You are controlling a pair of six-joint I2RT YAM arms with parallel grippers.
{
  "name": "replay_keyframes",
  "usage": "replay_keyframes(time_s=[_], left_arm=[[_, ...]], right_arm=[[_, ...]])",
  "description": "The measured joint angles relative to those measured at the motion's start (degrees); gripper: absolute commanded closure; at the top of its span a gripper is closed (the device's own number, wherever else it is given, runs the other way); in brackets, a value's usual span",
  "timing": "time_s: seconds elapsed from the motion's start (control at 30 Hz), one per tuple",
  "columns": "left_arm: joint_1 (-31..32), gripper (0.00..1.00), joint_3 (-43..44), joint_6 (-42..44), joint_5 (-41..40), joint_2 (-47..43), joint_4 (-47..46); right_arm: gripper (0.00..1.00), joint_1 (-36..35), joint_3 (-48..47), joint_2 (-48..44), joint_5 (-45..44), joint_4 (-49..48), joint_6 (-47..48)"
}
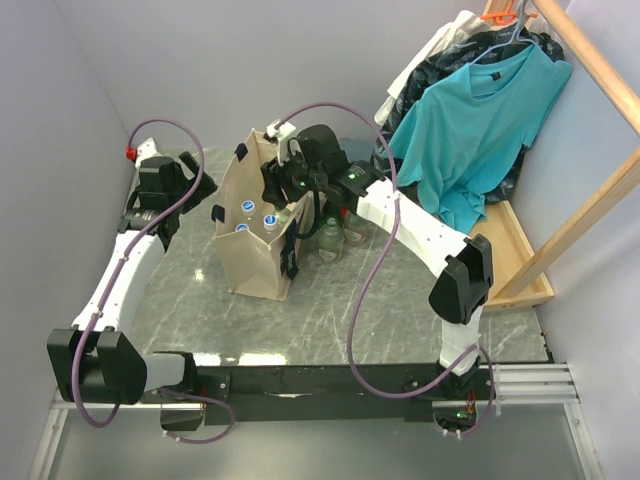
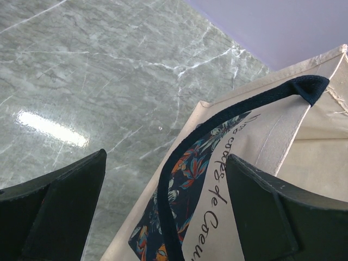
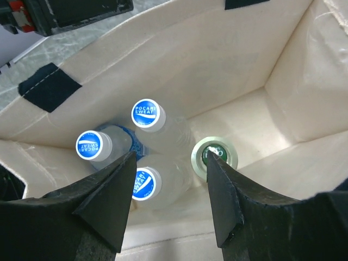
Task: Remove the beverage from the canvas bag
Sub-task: Adjust the drink in the canvas bag.
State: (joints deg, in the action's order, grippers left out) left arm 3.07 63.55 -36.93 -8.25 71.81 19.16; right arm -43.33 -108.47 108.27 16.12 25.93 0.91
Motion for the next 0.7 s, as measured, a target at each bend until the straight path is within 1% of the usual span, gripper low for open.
replay_keyframes(time_s=[0.23,0.33,0.43,0.7], left_arm=[[0.0,0.04,0.0,0.24,-0.02,0.02,0.09],[0.0,0.04,0.0,0.26,-0.02,0.02,0.09],[0.0,0.04,0.0,0.26,0.0,0.02,0.09],[0.0,0.04,0.0,0.35,-0.13,0.02,0.11]], right_arm=[[0.38,-0.04,-4.31,3.54,-0.5,3.63,0.0],[0.38,-0.04,-9.01,6.6,-1.77,5.77,0.02],[0.37,-0.09,-11.23,8.41,-3.06,7.17,0.02],[0.37,-0.09,-13.03,10.84,-5.84,10.6,0.0]])
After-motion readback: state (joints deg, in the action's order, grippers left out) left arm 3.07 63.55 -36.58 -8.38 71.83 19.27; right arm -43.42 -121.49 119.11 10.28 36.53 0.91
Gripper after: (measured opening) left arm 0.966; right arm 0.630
